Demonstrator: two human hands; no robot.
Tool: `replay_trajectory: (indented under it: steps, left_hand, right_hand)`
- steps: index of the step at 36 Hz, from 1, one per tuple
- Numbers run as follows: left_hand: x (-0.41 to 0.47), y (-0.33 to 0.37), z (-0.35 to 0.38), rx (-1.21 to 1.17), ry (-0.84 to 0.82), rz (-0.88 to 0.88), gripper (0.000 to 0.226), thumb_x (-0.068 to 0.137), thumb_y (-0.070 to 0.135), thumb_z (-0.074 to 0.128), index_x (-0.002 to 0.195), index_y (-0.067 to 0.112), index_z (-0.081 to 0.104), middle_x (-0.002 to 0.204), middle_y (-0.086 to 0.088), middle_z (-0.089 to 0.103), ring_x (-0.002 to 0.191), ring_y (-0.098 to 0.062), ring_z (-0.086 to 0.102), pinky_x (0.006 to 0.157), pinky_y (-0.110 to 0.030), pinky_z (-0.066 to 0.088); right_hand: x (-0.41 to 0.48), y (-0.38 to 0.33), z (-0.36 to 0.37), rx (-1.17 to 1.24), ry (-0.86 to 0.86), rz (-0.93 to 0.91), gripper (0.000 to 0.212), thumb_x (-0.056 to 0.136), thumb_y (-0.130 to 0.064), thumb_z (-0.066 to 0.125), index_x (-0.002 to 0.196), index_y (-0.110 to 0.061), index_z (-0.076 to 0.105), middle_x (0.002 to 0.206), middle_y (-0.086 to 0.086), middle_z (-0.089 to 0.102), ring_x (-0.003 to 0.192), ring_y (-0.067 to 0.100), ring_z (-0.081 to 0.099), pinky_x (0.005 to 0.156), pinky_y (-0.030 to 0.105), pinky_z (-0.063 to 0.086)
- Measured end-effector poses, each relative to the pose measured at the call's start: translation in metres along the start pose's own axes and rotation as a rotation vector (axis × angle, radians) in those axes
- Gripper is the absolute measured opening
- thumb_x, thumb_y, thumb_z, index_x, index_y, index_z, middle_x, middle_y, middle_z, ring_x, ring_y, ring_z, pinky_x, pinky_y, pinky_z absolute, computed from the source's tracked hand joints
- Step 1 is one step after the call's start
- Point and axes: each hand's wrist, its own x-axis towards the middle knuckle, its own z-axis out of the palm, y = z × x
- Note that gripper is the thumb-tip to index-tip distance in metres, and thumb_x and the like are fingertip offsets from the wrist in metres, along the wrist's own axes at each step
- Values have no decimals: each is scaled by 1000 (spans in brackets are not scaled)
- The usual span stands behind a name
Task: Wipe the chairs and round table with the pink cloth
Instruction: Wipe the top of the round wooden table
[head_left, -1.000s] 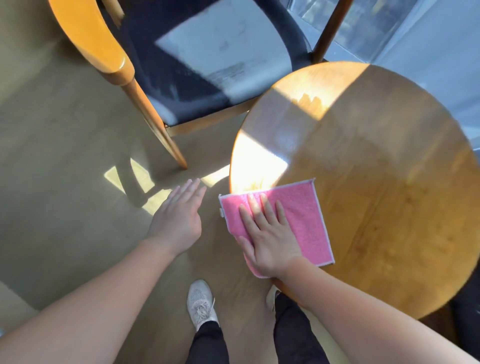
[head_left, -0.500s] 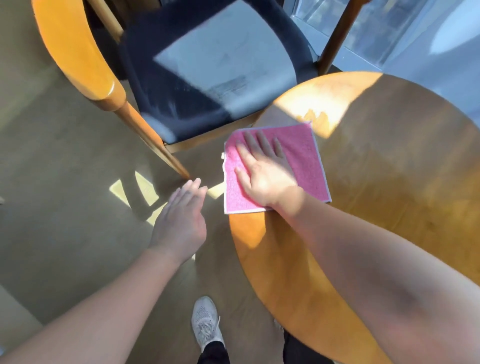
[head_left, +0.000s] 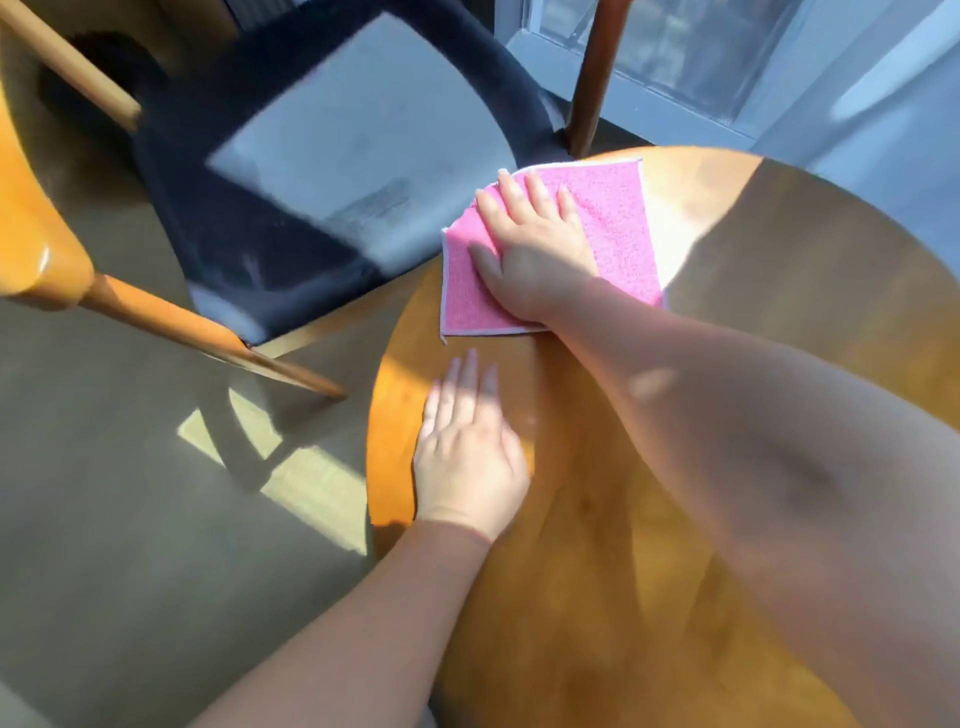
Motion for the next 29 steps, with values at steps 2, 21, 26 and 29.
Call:
replay_trajectory:
  steps: [2, 21, 26, 29]
  left_hand:
    - [5, 10, 11, 24, 4, -37, 58, 77, 17, 39, 132, 1, 49, 145, -15, 39, 137, -27, 34, 115, -36, 12]
    - [5, 11, 19, 80, 71, 10, 60, 76, 15, 45, 134, 1, 47, 145, -16, 40, 135, -31, 35, 112, -39, 12]
    - [2, 10, 20, 86, 42, 63, 59, 78, 21, 30, 132, 6, 52, 145, -12, 41, 136, -28, 35, 112, -38, 10]
    - [1, 8, 22, 88, 45, 69, 56, 78, 17, 36, 130, 6, 54, 144, -13, 43, 135, -29, 35, 112, -39, 10]
  right_hand:
    - [1, 8, 0, -9, -8, -6, 61, 97, -47, 26, 151, -19, 25, 162, 9, 14, 148, 34, 7, 117, 54, 4]
    - [-112, 82, -1, 7, -49, 299, 64, 98, -52, 12, 155, -25, 8, 164, 5, 2, 150, 29, -2, 120, 51, 1]
    - [-169, 92, 8, 47, -27, 441, 64, 97, -56, 7, 155, -29, 0, 163, -1, -4, 150, 22, -7, 120, 48, -3]
    - [-188, 88, 13, 51, -25, 499, 67, 95, -57, 7, 155, -29, 1, 163, -1, -5, 150, 21, -8, 120, 45, -7]
